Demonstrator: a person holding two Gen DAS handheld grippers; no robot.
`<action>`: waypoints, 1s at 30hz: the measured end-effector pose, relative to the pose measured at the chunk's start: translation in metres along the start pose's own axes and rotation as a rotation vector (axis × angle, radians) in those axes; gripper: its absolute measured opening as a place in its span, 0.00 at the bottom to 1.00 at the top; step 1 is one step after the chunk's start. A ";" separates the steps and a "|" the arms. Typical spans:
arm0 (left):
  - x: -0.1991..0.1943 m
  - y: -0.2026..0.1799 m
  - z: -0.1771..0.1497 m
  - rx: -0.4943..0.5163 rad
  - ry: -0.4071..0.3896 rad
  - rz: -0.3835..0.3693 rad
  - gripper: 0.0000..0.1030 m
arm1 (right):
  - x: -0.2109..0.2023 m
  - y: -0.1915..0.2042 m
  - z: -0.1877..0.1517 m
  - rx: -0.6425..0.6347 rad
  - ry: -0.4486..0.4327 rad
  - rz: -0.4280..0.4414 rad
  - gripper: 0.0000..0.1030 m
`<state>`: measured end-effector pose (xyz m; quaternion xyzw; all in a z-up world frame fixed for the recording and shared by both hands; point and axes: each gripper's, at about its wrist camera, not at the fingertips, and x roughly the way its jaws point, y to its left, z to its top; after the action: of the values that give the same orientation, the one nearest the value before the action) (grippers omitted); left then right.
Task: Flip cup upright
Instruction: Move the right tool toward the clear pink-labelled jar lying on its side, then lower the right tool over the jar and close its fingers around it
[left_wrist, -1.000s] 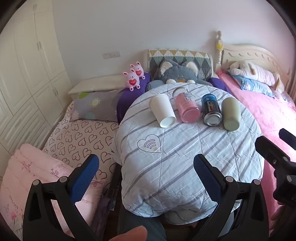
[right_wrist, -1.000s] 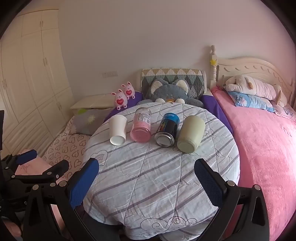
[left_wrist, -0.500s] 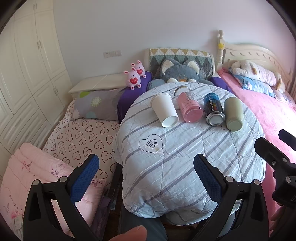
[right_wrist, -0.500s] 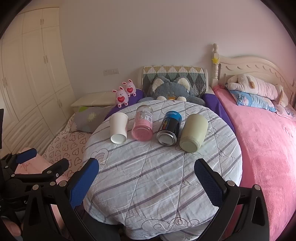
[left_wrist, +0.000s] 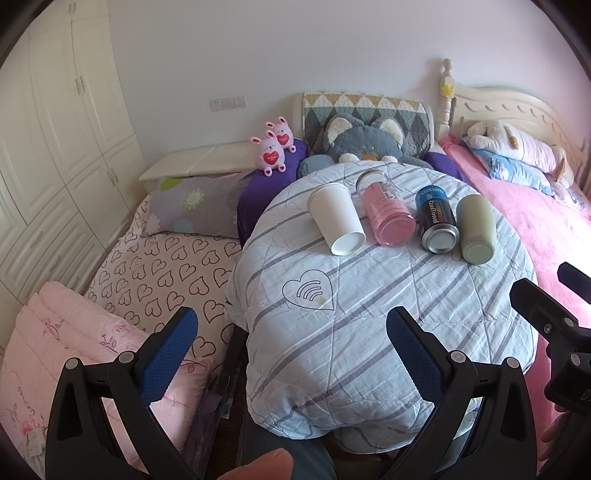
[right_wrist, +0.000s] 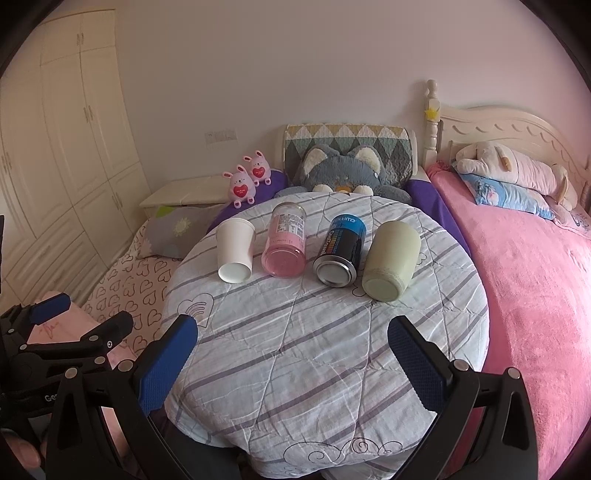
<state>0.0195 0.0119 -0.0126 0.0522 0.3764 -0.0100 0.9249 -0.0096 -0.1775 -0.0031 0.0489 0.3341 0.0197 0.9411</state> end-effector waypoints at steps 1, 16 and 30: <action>0.003 0.001 0.002 -0.002 0.004 0.000 1.00 | 0.002 0.000 0.001 0.000 0.005 0.000 1.00; 0.053 0.014 0.026 -0.021 0.046 0.003 1.00 | 0.060 0.009 0.025 -0.026 0.087 0.001 1.00; 0.119 0.023 0.061 -0.040 0.067 0.035 1.00 | 0.157 0.010 0.071 -0.040 0.199 0.027 1.00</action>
<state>0.1482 0.0313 -0.0498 0.0406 0.4062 0.0154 0.9127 0.1568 -0.1623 -0.0455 0.0326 0.4248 0.0436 0.9037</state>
